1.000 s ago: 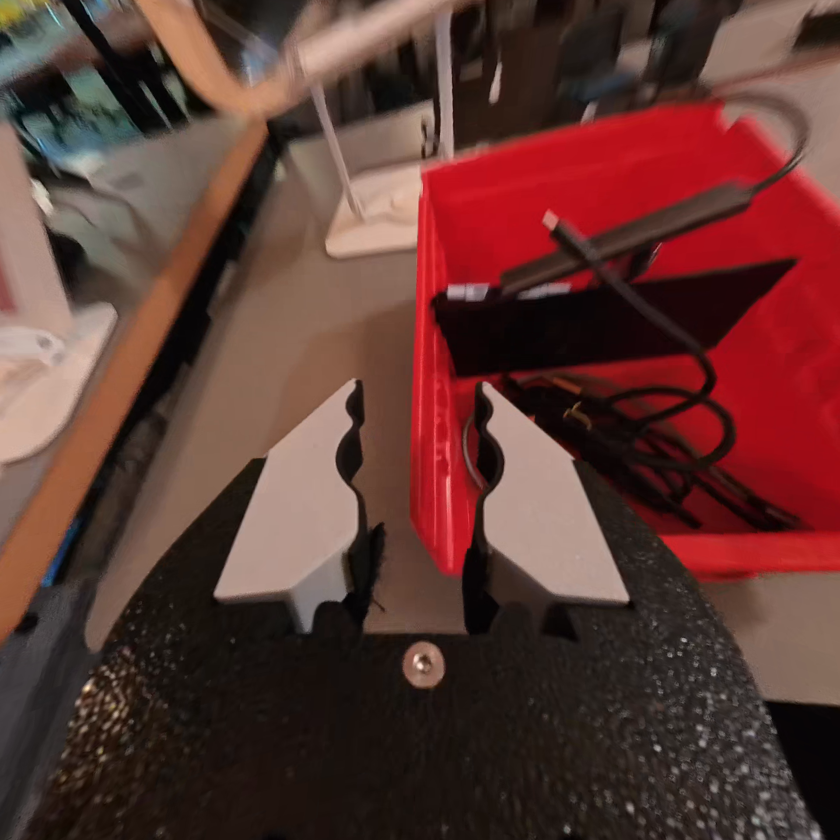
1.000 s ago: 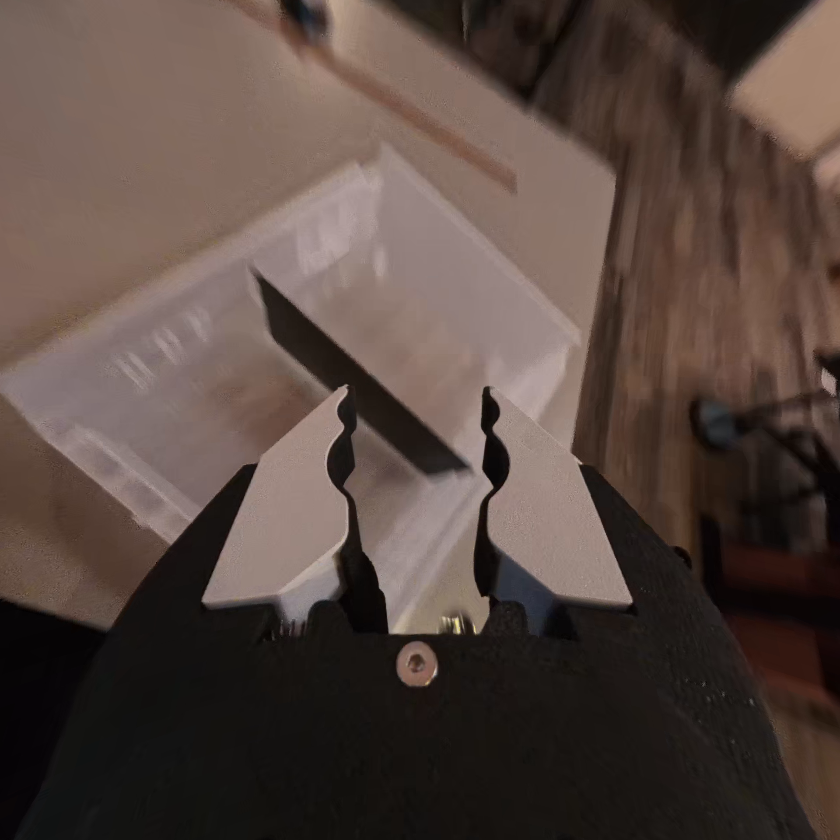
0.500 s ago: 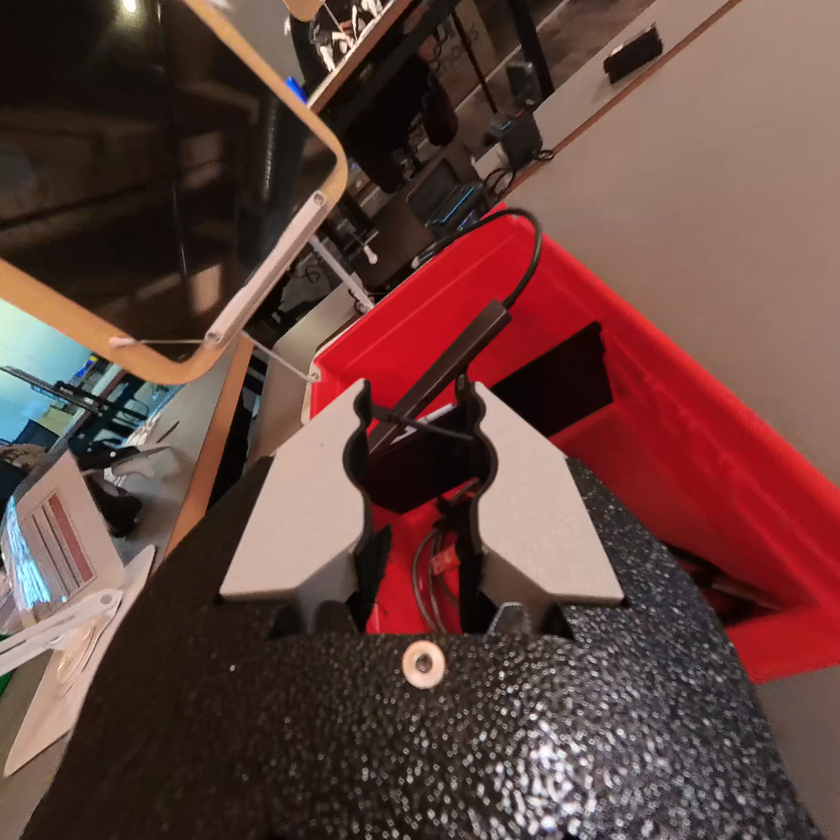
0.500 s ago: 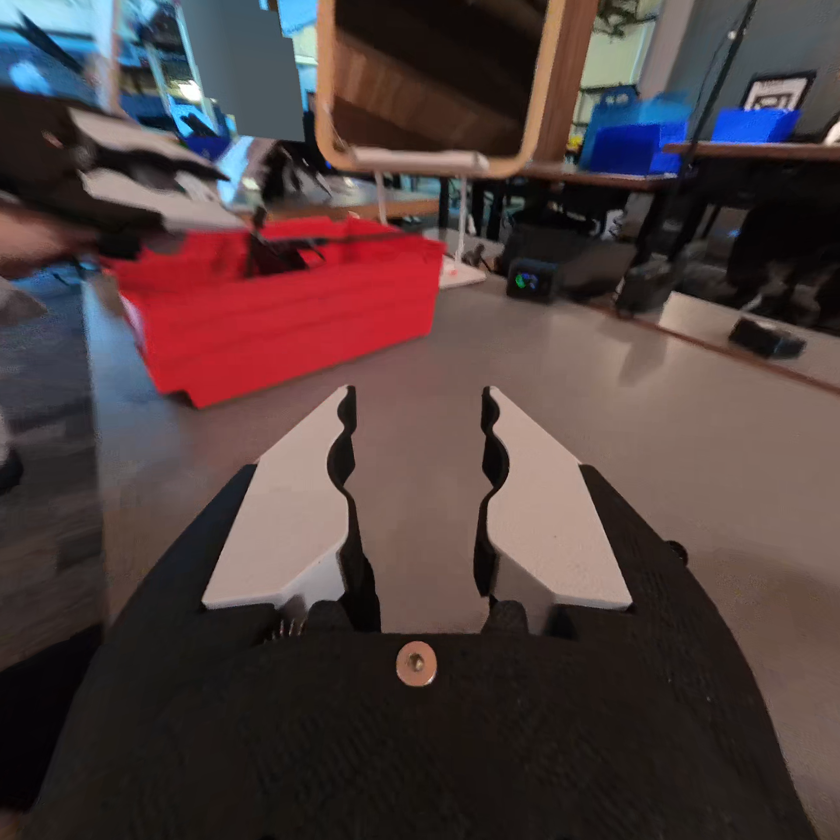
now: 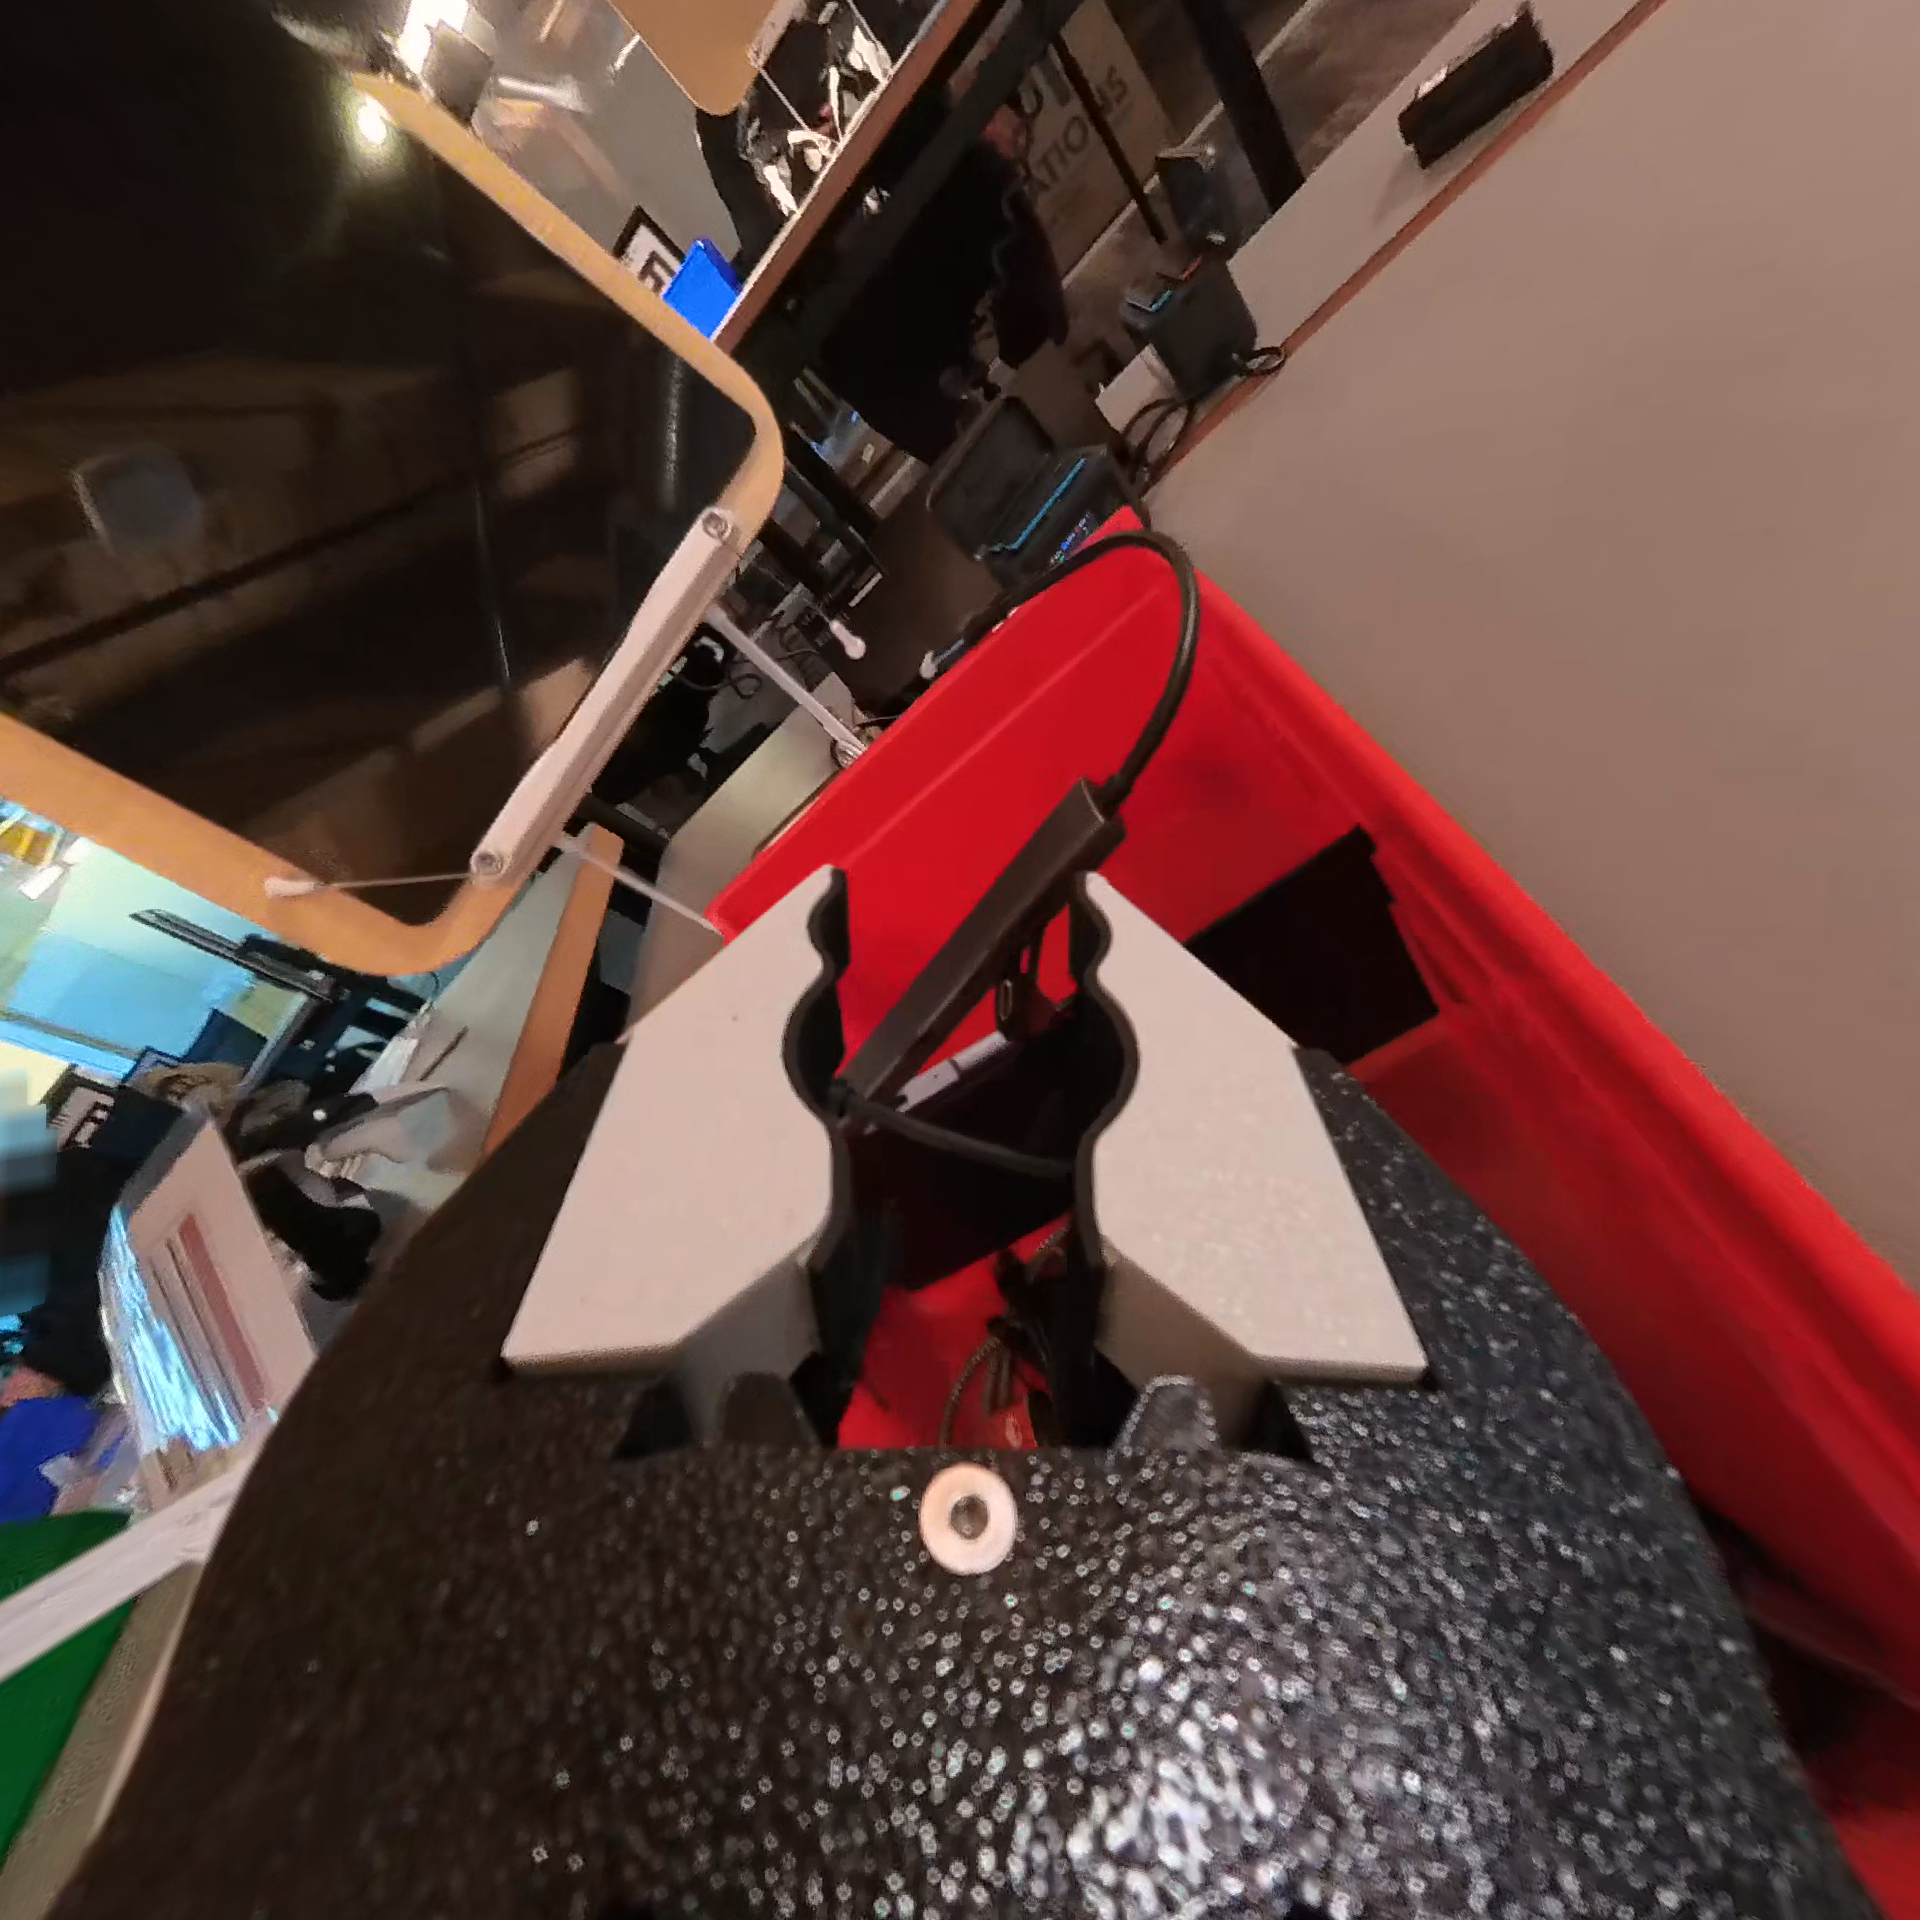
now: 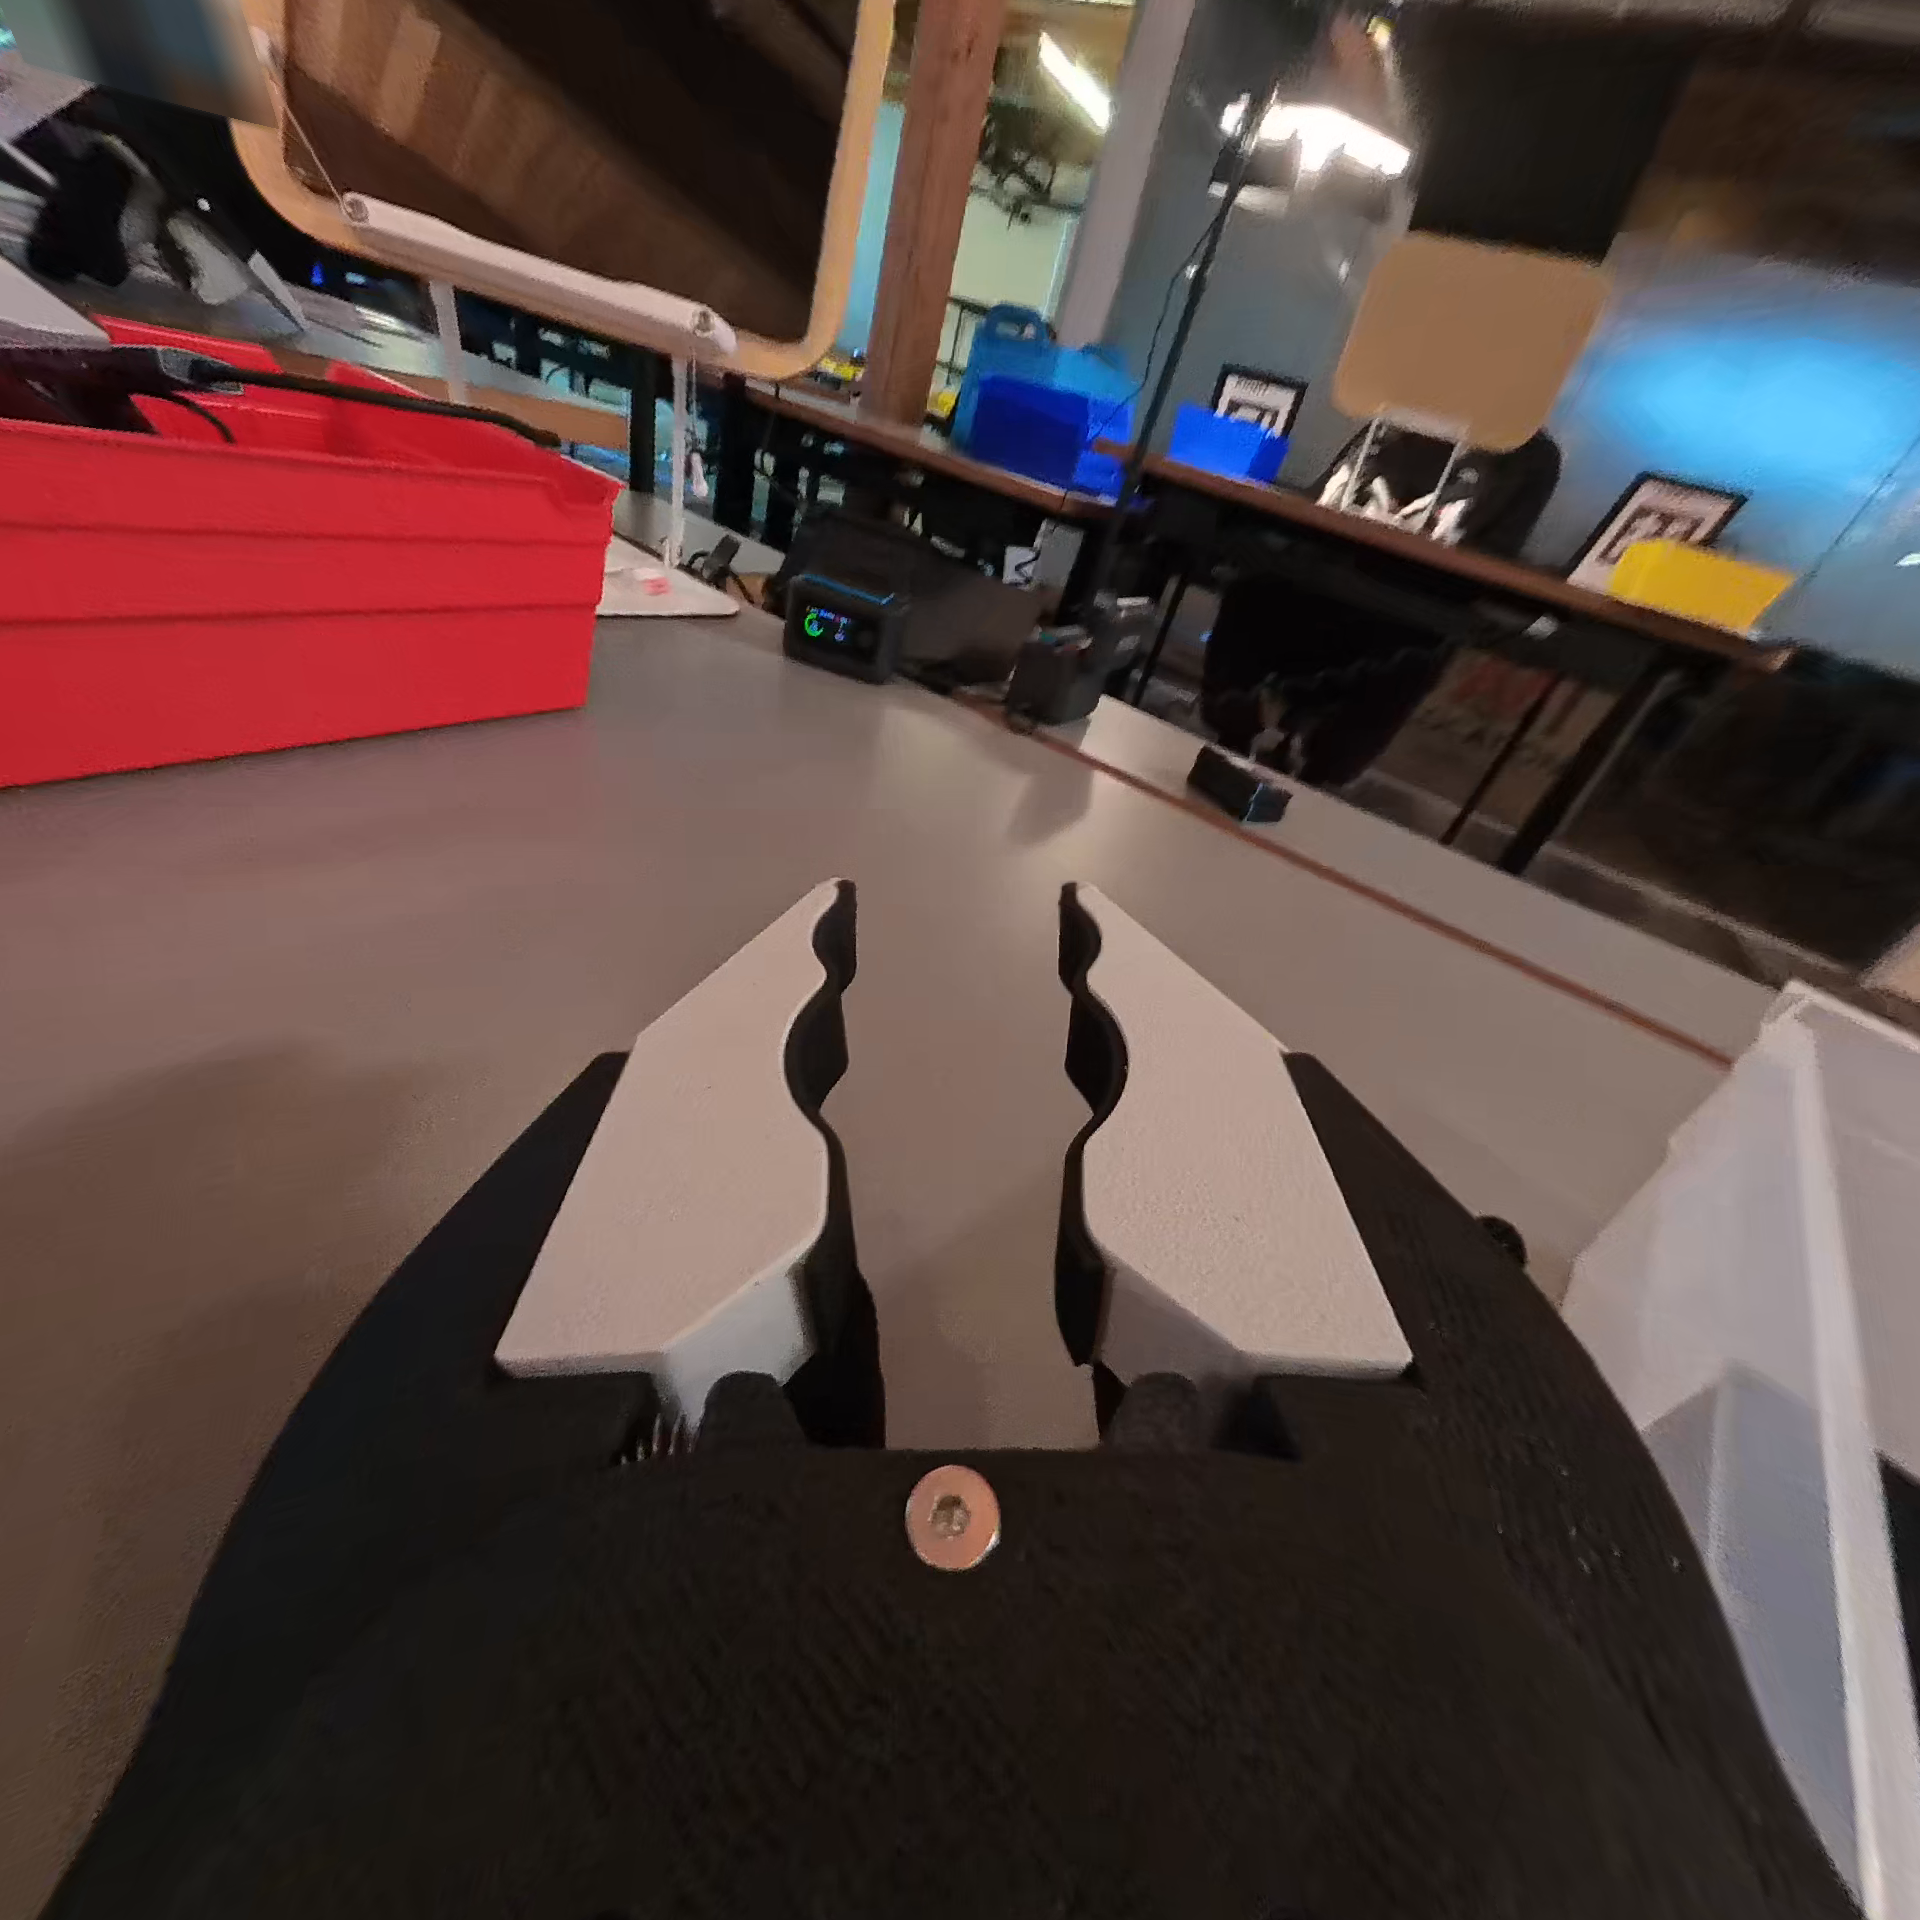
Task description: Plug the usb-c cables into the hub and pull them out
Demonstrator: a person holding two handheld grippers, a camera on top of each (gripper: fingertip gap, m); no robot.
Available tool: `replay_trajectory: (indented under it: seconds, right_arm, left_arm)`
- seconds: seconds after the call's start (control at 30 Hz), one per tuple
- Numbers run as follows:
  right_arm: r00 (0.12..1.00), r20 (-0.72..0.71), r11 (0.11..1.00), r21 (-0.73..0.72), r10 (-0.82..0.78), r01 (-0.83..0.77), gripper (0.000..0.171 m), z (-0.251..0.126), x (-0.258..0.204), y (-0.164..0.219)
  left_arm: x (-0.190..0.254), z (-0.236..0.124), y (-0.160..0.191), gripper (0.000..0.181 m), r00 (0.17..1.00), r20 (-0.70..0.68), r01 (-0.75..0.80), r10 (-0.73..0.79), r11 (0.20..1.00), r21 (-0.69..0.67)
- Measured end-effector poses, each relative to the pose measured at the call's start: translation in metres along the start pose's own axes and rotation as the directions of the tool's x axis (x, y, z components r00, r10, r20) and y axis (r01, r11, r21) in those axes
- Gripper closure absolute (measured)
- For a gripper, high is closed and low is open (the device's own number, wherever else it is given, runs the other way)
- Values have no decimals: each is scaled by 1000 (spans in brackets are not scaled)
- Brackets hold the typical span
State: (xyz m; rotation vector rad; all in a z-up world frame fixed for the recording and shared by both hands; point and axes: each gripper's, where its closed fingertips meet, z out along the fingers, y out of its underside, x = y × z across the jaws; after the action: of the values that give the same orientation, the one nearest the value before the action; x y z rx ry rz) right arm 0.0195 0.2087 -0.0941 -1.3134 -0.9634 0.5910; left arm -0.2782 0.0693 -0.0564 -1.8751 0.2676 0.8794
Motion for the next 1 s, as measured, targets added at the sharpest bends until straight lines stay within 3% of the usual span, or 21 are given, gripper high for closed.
replay_trajectory:
  seconds: [0.13,0.23,0.27,0.33,0.43,0.5,0.6,0.67,0.77,0.87,1.0]
  right_arm:
    - [997,-18,997,35,-72,73,137,-1,-4,-5]
    - [993,-10,992,43,-116,117,139,-1,-10,-6]
    - [993,-2,991,47,-122,122,139,0,-12,-6]
    - [992,0,991,50,-126,126,139,0,-14,-7]
    - [992,-1,991,52,-122,122,140,0,-13,-7]
    - [994,-3,992,55,-112,112,140,-1,-12,-7]
    - [995,-9,993,64,-97,97,141,-1,-10,-8]
    - [996,-21,994,71,-87,88,141,-2,-7,-9]
    - [994,-85,991,106,-67,76,135,-6,5,-15]
    - [993,-108,988,144,-49,64,135,-12,9,-22]
    - [991,-126,986,150,-51,70,136,-13,12,-23]
  left_arm:
    - [11,16,0,130,997,-55,-55,53,998,-26]
    - [12,28,8,131,985,-22,-174,173,982,-74]
    - [12,30,9,138,978,-2,-206,207,975,-84]
    - [13,30,7,169,965,37,-258,261,963,-79]
    - [9,24,-2,173,935,100,-337,341,940,-51]
    - [-1,15,-14,173,934,161,-320,319,947,-20]
    - [-37,-9,-33,173,895,364,-265,258,964,-32]
    - [-43,-27,-58,173,881,431,-236,198,971,38]
    - [-10,-46,-107,174,908,389,-254,158,944,210]
    - [52,-55,-149,174,926,293,-338,240,871,357]
    - [128,-48,-157,173,915,156,-400,372,792,462]
